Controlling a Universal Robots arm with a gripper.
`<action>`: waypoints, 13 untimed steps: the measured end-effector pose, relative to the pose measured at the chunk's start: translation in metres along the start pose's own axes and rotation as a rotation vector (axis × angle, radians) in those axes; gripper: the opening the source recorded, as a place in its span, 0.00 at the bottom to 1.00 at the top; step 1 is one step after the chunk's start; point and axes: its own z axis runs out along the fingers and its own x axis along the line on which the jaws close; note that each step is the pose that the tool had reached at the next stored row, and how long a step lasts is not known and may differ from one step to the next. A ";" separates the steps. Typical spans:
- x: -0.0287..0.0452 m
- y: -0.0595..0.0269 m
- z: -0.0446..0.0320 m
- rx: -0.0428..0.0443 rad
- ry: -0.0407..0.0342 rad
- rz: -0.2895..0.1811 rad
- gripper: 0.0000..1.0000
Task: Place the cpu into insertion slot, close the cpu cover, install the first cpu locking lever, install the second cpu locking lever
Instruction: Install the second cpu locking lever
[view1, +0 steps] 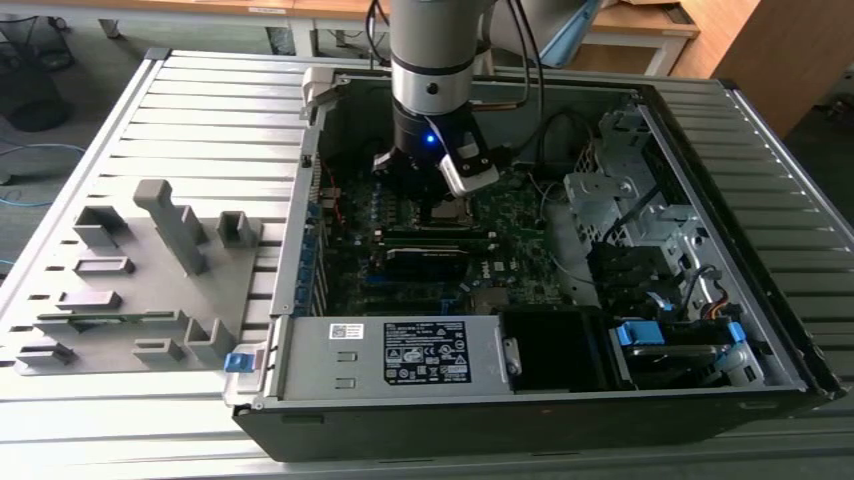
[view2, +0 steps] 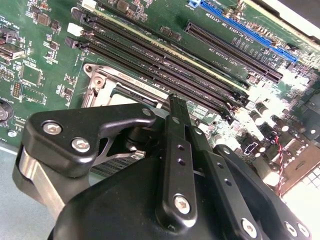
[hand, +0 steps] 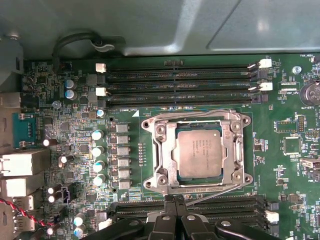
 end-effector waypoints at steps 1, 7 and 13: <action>0.0001 0.0000 0.0003 -0.0001 0.0000 0.000 0.10; 0.0007 0.0000 0.0049 0.0000 0.0001 0.000 0.10; 0.0009 -0.0001 0.0083 -0.0014 0.0002 0.000 0.10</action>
